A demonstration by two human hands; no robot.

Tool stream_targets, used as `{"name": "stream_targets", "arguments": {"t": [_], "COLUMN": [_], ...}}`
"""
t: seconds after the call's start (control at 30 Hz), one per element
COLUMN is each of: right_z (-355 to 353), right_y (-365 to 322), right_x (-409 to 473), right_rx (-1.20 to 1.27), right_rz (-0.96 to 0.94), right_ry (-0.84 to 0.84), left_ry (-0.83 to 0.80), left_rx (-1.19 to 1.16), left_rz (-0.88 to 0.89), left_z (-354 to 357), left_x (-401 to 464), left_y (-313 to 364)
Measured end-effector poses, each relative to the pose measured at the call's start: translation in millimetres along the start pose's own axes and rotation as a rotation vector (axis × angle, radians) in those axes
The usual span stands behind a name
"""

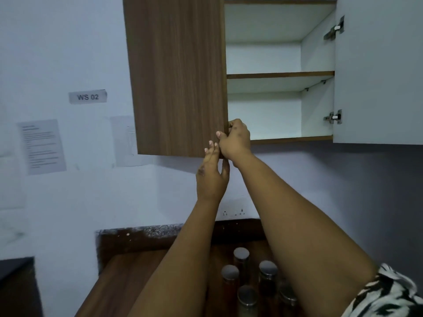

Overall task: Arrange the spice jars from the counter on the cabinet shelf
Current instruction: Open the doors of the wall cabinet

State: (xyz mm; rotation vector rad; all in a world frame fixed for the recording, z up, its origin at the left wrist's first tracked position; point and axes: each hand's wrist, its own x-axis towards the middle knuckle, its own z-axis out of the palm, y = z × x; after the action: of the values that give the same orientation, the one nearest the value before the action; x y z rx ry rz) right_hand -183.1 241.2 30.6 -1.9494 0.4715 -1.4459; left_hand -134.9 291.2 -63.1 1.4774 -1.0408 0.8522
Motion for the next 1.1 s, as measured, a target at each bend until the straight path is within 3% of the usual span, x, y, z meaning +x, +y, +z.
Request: {"name": "stream_targets", "arguments": {"t": [0.2, 0.43, 0.8, 1.1], "right_z": [22, 86, 189, 194], "right_y": [-83, -153, -236, -234], "right_x": [-79, -147, -206, -213], "right_rx": [0.054, -0.074, -0.183, -0.088], "right_rz": [-0.069, -0.263, -0.342, -0.322], "right_ry": [-0.037, 0.085, 0.052, -0.028], "left_ry": [0.09, 0.203, 0.143, 0.048], "left_rx": [-0.053, -0.193, -0.175, -0.076], "left_rz": [-0.052, -0.253, -0.377, -0.187], "left_z": [-104, -217, -353, -370], "left_x": [-17, -16, -7, -11], "left_y": [17, -9, -68, -78]}}
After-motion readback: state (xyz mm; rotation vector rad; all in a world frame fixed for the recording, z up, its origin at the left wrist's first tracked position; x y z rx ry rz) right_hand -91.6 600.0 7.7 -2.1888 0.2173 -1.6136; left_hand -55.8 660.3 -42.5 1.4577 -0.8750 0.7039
